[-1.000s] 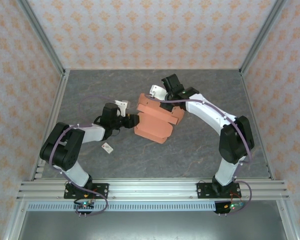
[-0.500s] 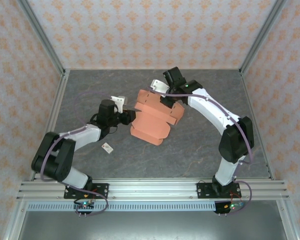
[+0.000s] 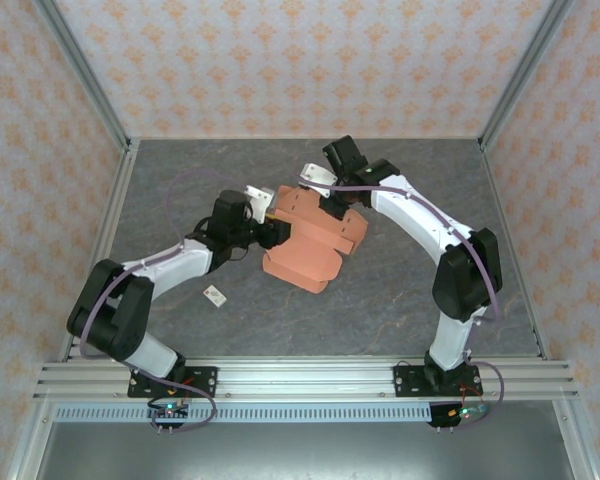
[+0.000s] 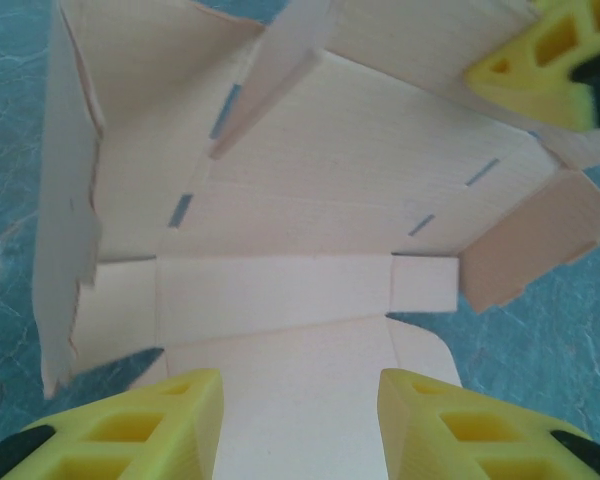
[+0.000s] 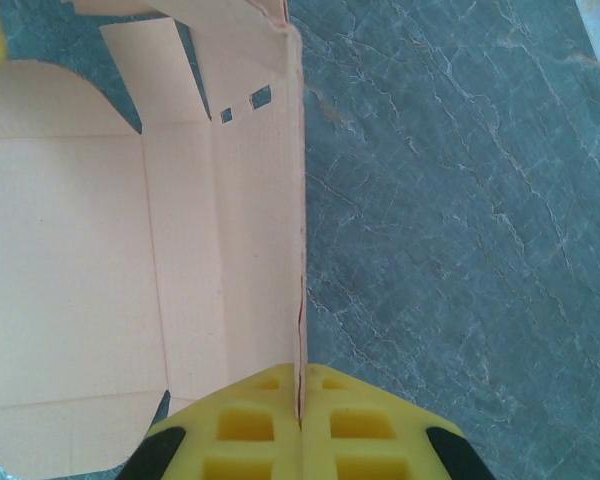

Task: Fold the paper box

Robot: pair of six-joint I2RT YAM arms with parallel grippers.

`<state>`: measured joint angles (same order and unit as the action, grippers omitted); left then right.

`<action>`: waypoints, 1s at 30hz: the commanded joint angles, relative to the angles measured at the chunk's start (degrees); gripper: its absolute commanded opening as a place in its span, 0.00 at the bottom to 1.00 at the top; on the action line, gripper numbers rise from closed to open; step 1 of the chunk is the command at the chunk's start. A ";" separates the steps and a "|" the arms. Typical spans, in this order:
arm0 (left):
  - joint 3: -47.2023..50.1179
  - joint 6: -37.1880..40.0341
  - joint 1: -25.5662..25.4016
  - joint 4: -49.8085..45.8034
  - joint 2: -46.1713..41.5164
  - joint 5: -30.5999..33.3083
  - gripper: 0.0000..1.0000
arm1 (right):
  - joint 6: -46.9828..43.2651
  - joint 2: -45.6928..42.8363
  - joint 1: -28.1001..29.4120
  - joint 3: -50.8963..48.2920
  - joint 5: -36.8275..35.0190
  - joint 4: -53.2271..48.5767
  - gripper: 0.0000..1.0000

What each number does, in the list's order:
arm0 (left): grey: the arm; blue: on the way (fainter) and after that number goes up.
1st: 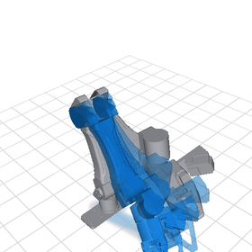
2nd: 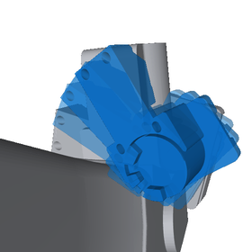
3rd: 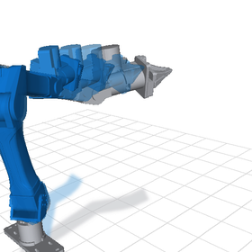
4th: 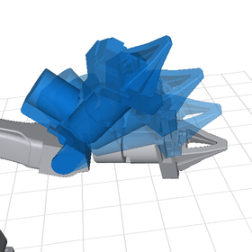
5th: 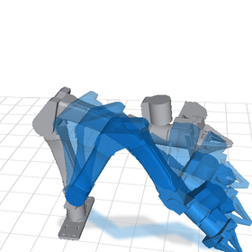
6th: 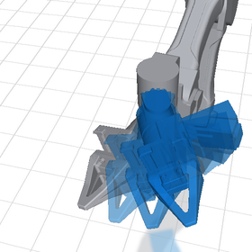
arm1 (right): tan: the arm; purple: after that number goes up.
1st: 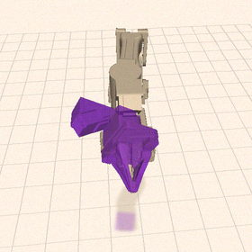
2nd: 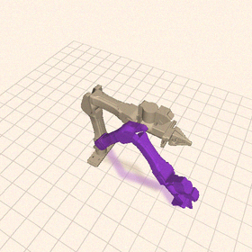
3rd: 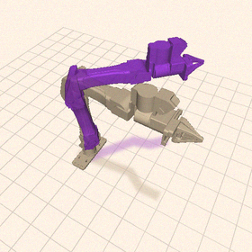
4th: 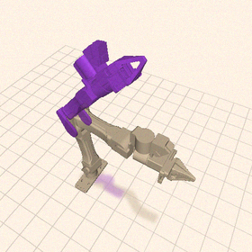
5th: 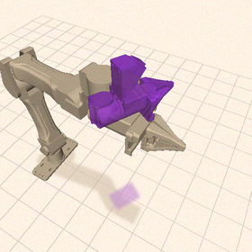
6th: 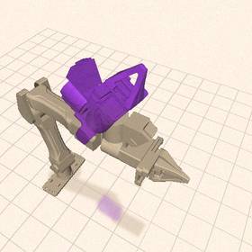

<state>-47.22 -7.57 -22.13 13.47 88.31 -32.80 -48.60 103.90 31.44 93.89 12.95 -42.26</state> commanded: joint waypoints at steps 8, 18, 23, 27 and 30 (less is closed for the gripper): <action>-6.00 1.22 3.54 0.19 6.66 0.02 0.50 | 0.28 -0.45 -0.24 1.67 0.65 -1.51 0.00; -10.58 1.80 5.17 -1.71 11.98 -0.70 0.55 | -0.17 -0.58 -0.23 1.61 0.94 -1.42 0.00; -11.98 2.52 5.17 -3.55 13.24 0.53 0.55 | -0.18 -0.50 -0.22 1.72 0.85 -1.31 0.00; -11.70 3.08 5.12 -4.11 13.64 -0.12 0.55 | -0.02 -0.52 -0.24 1.74 0.65 -1.17 0.00; -10.25 1.40 5.08 -1.52 13.68 -3.30 0.50 | 0.28 -0.33 -0.24 1.74 0.23 -0.79 0.00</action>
<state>-57.63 -6.00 -17.12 10.83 101.56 -33.17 -48.62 103.90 31.44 93.89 13.34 -42.48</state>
